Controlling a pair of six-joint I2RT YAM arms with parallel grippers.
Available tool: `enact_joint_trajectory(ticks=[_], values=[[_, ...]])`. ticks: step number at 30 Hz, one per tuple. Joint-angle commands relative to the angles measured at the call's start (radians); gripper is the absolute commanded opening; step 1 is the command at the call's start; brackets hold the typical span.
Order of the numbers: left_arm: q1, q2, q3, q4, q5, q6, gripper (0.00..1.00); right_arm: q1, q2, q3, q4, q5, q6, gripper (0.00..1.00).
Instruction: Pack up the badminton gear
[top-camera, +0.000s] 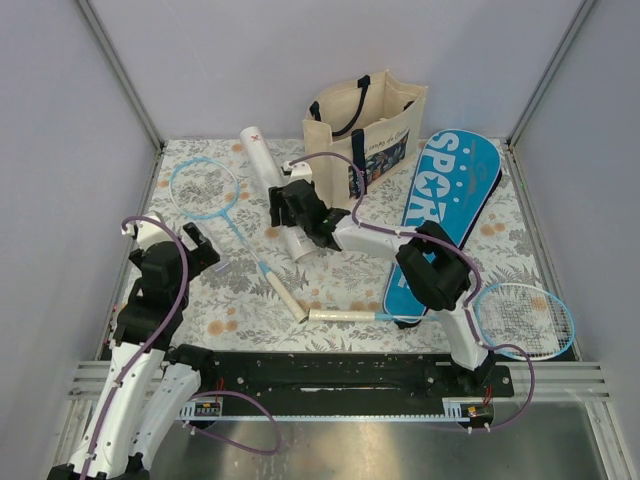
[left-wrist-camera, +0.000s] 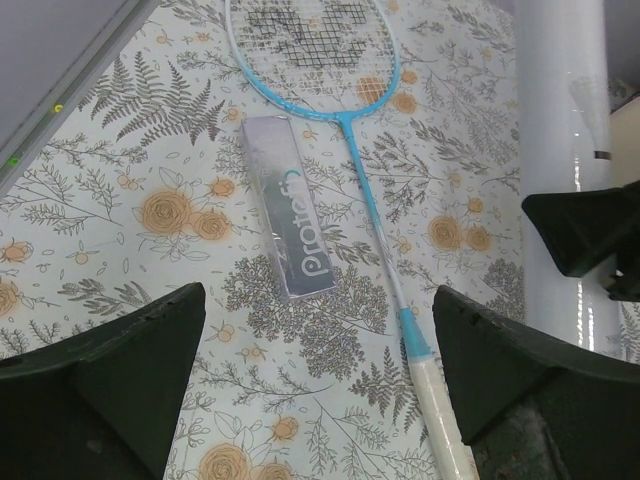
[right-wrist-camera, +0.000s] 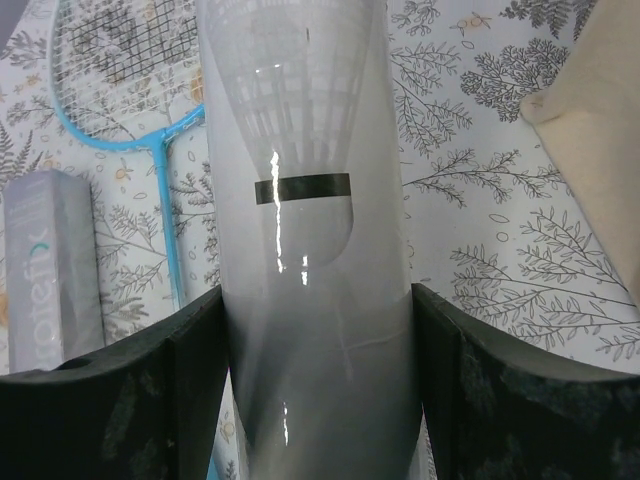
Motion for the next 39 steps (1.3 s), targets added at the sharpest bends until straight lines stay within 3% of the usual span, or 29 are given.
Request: enact_joint_trajectory(ticks=[1, 4, 7, 9, 18, 26, 33, 39], values=[[0.0, -0.02, 0.003, 0.082, 0.012, -0.002, 0.99, 0.002, 0.088, 0.165, -0.052, 0.072, 0.03, 0.43], [-0.003, -0.017, 0.001, 0.081, 0.019, -0.002, 0.99, 0.002, 0.142, 0.282, -0.173, 0.088, 0.052, 0.46], [-0.003, -0.017, 0.003, 0.081, 0.018, 0.001, 0.99, 0.002, 0.194, 0.386, -0.267, 0.101, 0.068, 0.59], [-0.003, -0.021, 0.003, 0.079, 0.012, 0.001, 0.99, 0.002, 0.205, 0.412, -0.298, 0.123, 0.081, 0.62], [-0.003, -0.021, 0.004, 0.079, 0.022, 0.006, 0.99, 0.005, 0.071, 0.241, -0.144, 0.097, 0.023, 0.82], [-0.003, -0.046, -0.003, 0.089, 0.05, 0.029, 0.99, 0.025, -0.094, 0.112, -0.136, 0.072, -0.001, 0.88], [-0.003, -0.043, 0.003, 0.098, 0.284, 0.076, 0.99, 0.028, -0.384, -0.136, -0.254, -0.041, 0.209, 0.8], [-0.014, 0.064, -0.005, 0.141, 0.664, 0.098, 0.91, 0.028, -0.703, -0.478, -0.334, -0.077, 0.51, 0.77]])
